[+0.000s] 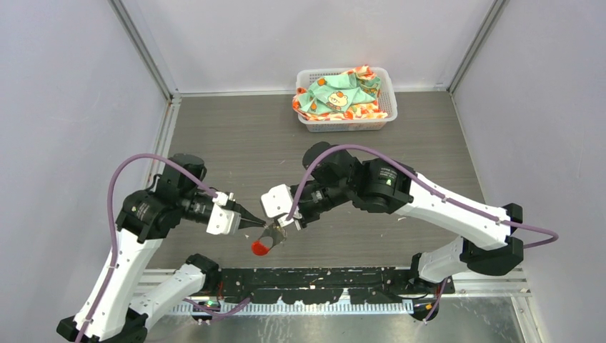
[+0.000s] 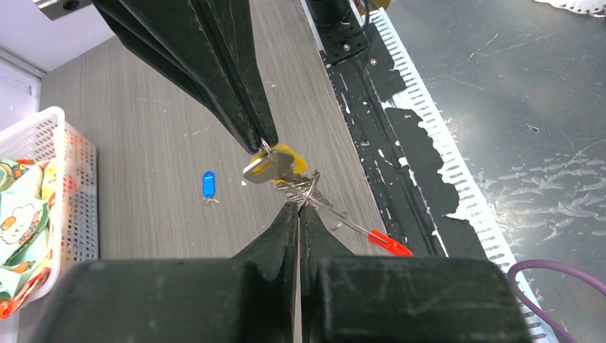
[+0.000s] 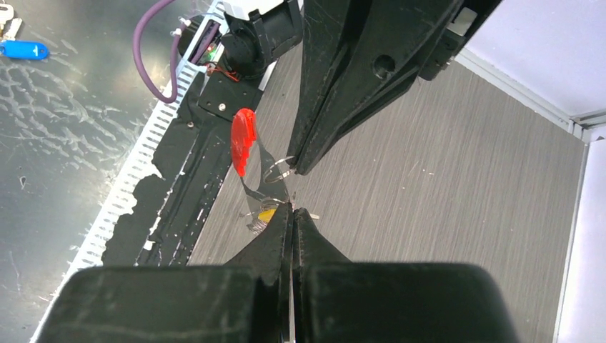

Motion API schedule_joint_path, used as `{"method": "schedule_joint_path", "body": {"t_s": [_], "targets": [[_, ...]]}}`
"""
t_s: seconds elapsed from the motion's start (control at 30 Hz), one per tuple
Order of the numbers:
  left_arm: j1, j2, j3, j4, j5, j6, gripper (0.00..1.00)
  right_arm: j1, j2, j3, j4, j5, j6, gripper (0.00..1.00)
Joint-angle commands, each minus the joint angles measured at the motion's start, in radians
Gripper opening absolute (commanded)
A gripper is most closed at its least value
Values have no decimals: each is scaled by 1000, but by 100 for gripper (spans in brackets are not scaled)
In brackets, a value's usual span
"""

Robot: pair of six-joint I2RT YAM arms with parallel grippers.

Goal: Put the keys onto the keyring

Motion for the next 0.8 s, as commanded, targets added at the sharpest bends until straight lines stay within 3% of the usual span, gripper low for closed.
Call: {"method": "schedule_joint_path", "body": {"t_s": [0.0,0.77], "targets": [[-10,2,37,33,-3,31,0,14,31,46,-1,-1,5,1],[-26,-5,48,-8,-35,66,0,34,54,42,72,97,25,1]]}}
